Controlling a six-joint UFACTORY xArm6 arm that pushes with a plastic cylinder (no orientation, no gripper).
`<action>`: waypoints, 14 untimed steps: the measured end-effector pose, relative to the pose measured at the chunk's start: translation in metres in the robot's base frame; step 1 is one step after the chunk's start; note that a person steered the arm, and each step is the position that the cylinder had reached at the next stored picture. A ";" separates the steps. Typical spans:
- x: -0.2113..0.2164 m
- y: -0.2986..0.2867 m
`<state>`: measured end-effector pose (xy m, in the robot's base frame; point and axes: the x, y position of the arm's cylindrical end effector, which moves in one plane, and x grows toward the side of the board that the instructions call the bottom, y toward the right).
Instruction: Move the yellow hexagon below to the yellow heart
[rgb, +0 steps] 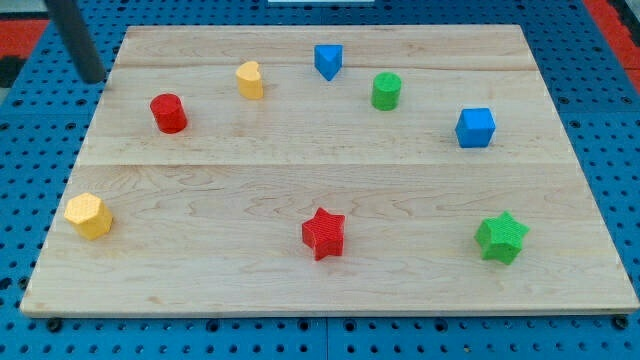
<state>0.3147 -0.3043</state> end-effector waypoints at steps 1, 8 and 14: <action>0.010 -0.001; 0.190 0.124; 0.136 0.201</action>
<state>0.4510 -0.1033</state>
